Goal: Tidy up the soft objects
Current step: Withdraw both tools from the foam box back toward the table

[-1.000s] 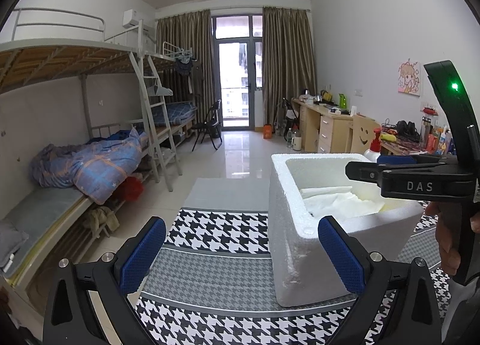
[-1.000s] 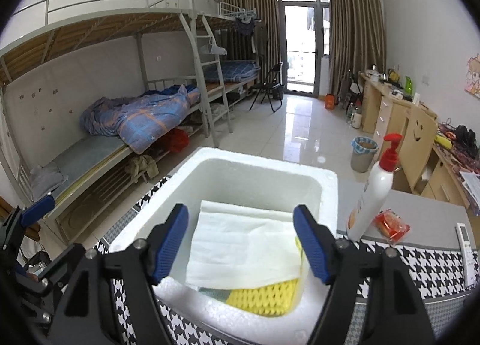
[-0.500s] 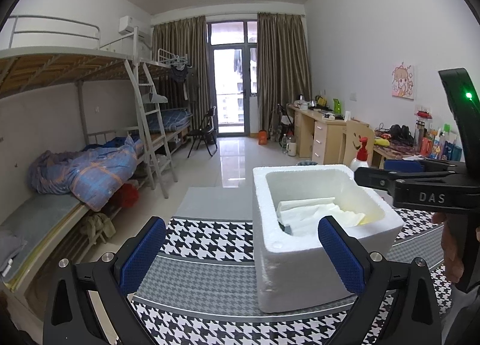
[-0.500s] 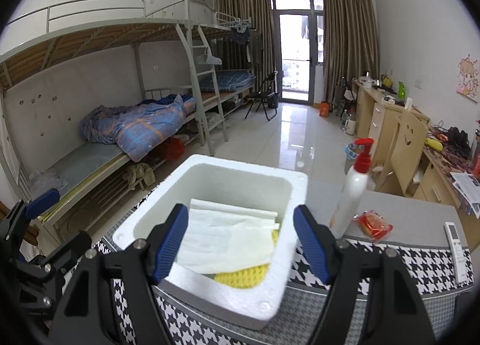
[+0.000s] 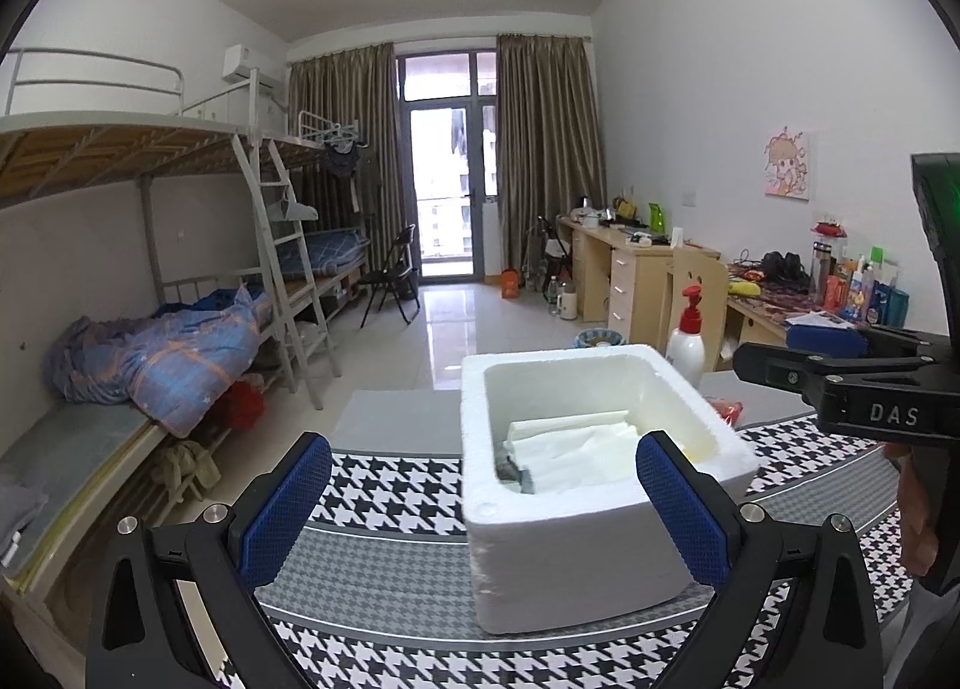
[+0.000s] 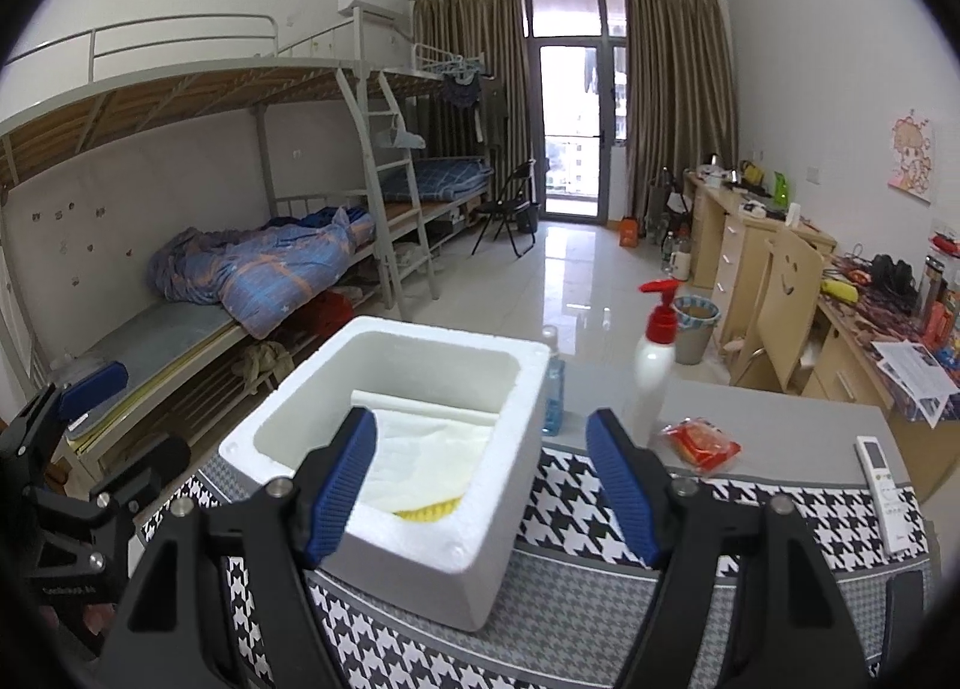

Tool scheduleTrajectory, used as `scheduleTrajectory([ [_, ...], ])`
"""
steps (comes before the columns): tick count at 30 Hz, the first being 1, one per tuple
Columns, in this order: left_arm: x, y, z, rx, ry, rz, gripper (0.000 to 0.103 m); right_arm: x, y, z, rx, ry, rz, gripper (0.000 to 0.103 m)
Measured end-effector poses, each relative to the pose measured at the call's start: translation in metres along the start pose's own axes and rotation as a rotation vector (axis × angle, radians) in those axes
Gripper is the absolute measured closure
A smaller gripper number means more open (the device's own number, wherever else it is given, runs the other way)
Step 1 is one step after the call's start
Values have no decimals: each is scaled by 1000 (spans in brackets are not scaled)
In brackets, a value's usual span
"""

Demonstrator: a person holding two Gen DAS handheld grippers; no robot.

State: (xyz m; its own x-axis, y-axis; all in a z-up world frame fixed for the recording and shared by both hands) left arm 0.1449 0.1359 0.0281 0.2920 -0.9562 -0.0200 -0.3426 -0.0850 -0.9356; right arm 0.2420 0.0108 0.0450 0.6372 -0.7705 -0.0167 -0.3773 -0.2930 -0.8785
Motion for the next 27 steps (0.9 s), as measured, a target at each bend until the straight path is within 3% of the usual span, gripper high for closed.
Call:
scheduleTrajectory([
  [3,8,-2,-5,9,8,2,1,3,2,-7,8,9,9,26],
  [6,13,-4,-10,13,23,5,1,3,6,-15,23,34,-4,14],
  [12,28,-5,-22,18,29,15,1,4,13,-33,49,64,-8,7],
  [27,52,-7,-50,54,31,37,1,9,25,-73,97,186,-7,5],
])
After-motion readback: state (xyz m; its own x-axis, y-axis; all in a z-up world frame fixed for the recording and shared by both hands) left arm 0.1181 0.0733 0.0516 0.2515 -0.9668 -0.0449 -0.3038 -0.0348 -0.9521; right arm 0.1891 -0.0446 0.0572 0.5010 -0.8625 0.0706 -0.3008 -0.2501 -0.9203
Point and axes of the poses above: each gripper's, at about its wrist camera, not at the fingertips, and z roughly the way its jaws point, x to its right, y to its underside, the point moved 5 cm from there along z, roughly the way its jaws point, and after that the axes turned 1 degree about -z, right-handed, at the moved point
